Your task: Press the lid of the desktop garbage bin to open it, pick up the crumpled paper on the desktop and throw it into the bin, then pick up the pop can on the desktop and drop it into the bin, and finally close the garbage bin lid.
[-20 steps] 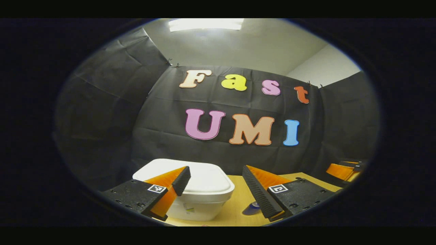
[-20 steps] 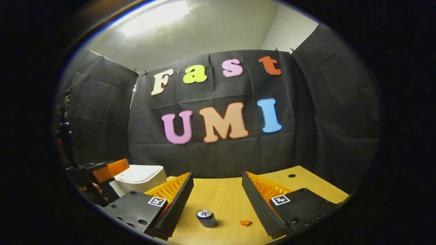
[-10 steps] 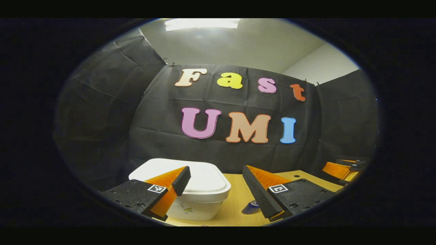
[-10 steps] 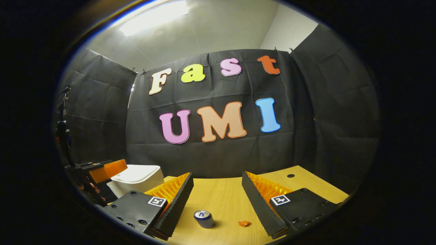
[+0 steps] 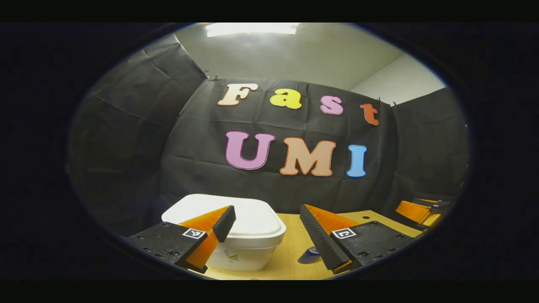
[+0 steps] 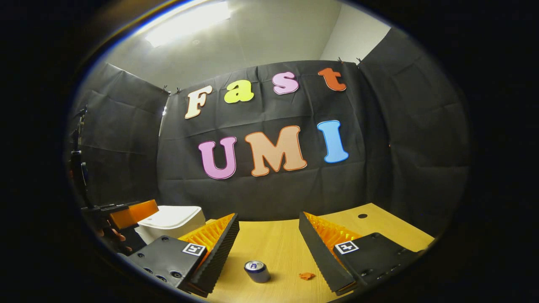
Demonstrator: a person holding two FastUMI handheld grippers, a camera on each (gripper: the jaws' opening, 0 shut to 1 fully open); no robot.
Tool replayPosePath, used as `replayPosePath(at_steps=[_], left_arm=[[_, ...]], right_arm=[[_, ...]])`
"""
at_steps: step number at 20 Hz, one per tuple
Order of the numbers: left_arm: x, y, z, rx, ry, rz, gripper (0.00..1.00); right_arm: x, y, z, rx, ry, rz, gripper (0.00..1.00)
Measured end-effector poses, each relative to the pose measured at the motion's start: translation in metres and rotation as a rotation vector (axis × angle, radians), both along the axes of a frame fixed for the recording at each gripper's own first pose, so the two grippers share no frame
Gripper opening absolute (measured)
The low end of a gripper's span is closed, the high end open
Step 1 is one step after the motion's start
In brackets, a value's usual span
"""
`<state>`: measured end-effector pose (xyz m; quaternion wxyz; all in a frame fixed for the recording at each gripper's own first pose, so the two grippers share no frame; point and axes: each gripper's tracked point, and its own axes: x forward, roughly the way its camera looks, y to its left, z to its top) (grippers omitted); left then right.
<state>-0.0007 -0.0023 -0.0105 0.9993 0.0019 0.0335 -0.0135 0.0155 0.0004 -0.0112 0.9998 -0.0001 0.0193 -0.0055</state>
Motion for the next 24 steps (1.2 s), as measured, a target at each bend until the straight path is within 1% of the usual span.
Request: replayPosePath(at_steps=[3,8,12,17,18,20,24], left_arm=[[-0.001,0.001,0.003,0.003,-0.007,0.003,0.93],[-0.003,0.000,0.004,0.009,-0.009,0.003,0.93],[-0.004,-0.004,0.004,0.024,-0.007,-0.010,0.93],[-0.004,-0.003,0.001,0.042,0.011,-0.013,0.93],[-0.003,-0.003,-0.001,0.045,0.014,-0.011,0.94],[-0.003,-0.006,-0.004,0.045,0.028,-0.020,0.91],[0.000,-0.009,-0.010,0.028,0.054,-0.035,0.65]], right_arm=[[-0.001,0.004,0.002,-0.014,-0.008,0.010,0.95],[-0.005,0.001,0.002,0.010,-0.003,0.010,0.95],[-0.007,-0.005,0.004,0.001,-0.013,-0.001,0.95],[-0.007,-0.002,0.000,0.008,-0.006,-0.002,0.95],[-0.006,-0.002,-0.001,0.009,-0.003,-0.003,0.95],[-0.006,-0.002,0.000,0.010,-0.002,-0.002,0.95],[-0.003,-0.004,0.002,0.014,-0.006,-0.004,0.95]])
